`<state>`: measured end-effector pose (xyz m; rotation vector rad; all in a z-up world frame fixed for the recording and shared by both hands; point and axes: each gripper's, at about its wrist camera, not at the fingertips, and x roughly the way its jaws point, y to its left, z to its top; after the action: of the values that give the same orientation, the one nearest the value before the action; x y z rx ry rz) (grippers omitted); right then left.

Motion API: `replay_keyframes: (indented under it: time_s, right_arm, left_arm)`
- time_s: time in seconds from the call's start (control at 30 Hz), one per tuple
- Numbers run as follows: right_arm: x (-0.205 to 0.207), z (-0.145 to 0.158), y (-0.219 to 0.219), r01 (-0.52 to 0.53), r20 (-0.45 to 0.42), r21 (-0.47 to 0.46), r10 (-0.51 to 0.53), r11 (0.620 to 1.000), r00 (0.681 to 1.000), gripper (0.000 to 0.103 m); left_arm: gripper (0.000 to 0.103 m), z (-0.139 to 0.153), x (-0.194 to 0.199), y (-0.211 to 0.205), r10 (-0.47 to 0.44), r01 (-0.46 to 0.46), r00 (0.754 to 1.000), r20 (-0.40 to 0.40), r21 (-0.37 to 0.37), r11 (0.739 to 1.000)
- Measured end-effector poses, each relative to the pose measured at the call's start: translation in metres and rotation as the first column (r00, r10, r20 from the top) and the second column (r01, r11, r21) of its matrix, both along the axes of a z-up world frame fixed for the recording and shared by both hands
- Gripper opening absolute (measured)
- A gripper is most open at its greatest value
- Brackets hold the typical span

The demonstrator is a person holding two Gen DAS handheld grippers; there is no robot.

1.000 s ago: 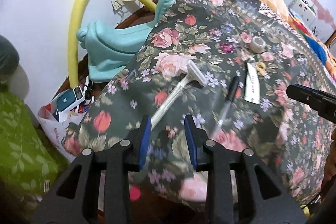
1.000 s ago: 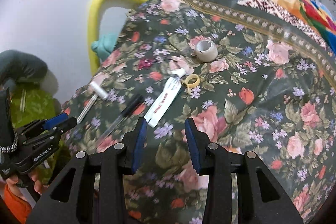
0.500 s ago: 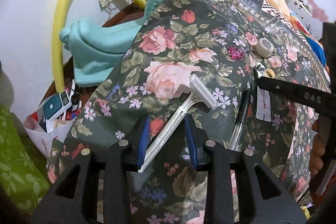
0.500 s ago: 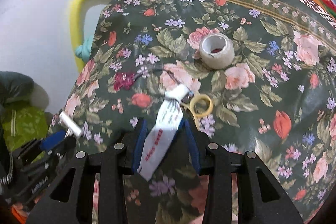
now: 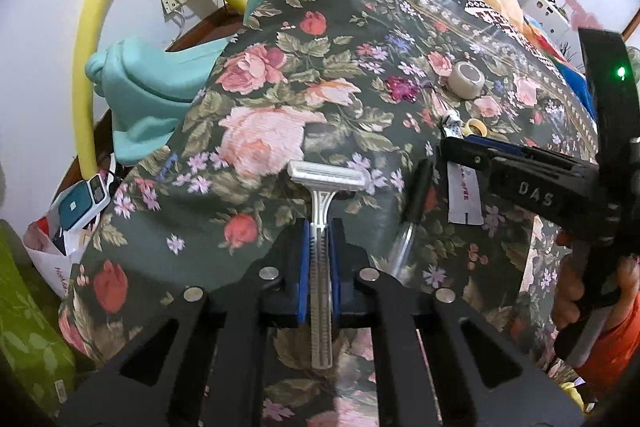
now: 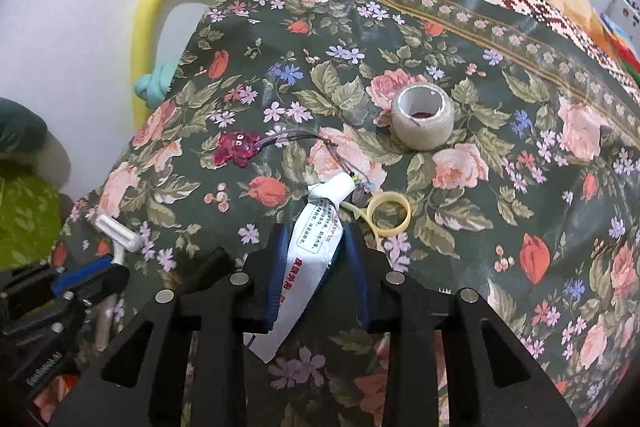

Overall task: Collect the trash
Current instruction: 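Carry the white tube and razor with both grippers over the white bin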

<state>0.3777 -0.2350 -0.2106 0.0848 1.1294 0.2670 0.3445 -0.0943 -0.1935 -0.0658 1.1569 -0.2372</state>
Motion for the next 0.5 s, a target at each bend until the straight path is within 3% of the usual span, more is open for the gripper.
replay_keyframes:
  time_s: [0.27, 0.5]
  right_arm:
    - [-0.034, 0.02, -0.015, -0.028, -0.005, 0.025, 0.028, 0.999, 1.0, 0.026]
    - [-0.072, 0.053, -0.03, -0.034, 0.053, 0.041, 0.032, 0.999, 0.998, 0.026]
  left_arm:
    - [0.008, 0.01, -0.018, -0.005, 0.036, -0.036, 0.999, 0.01, -0.001, 0.999]
    - [0.008, 0.043, -0.044, -0.01, 0.058, -0.057, 0.996, 0.067, -0.006, 0.998]
